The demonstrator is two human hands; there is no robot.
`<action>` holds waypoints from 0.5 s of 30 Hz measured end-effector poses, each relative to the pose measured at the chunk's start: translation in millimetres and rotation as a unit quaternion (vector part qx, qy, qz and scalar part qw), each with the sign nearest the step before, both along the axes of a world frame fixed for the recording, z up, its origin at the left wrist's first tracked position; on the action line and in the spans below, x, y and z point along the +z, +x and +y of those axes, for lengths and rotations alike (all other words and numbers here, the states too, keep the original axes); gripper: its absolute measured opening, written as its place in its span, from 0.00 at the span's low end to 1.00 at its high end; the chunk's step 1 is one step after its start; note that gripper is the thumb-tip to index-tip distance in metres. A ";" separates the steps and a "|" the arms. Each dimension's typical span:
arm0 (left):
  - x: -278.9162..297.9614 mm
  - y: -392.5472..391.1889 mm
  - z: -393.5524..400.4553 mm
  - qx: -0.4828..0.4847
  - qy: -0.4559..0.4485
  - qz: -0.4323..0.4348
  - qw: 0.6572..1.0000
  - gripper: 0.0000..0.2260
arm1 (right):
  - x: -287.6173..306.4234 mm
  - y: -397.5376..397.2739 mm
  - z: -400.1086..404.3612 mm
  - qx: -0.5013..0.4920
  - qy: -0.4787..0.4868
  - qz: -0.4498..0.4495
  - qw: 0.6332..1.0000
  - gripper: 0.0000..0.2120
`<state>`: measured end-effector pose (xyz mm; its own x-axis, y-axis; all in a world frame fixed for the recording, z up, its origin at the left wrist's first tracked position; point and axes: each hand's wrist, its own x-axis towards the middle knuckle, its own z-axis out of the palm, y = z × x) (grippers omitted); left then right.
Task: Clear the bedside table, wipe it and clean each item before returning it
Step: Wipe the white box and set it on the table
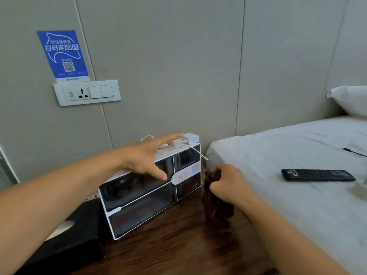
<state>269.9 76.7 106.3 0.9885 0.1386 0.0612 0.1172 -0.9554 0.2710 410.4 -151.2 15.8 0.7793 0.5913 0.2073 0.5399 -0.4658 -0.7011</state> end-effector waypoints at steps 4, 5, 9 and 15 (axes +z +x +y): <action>0.5 -1.9 3.5 -0.033 -0.007 0.018 0.999 0.55 | 13.8 11.8 -18.7 -0.055 0.026 0.009 0.998 0.08; -0.6 -2.3 1.7 -0.043 -0.006 0.018 0.999 0.55 | 15.9 13.6 -21.5 -0.063 0.033 0.011 0.997 0.08; -3.0 -2.1 -1.4 -0.046 -0.006 0.011 0.999 0.51 | 23.0 12.8 -22.6 -0.074 0.059 0.013 0.995 0.07; 17.2 6.9 13.0 0.026 -0.067 -0.001 0.997 0.21 | 31.2 5.9 -18.3 -0.069 0.086 0.011 0.994 0.08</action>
<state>276.8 89.7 123.4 0.9797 0.1959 0.0414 0.1639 -0.9034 0.3962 416.3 -169.6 47.0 0.8560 0.4357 0.2782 0.4631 -0.4073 -0.7872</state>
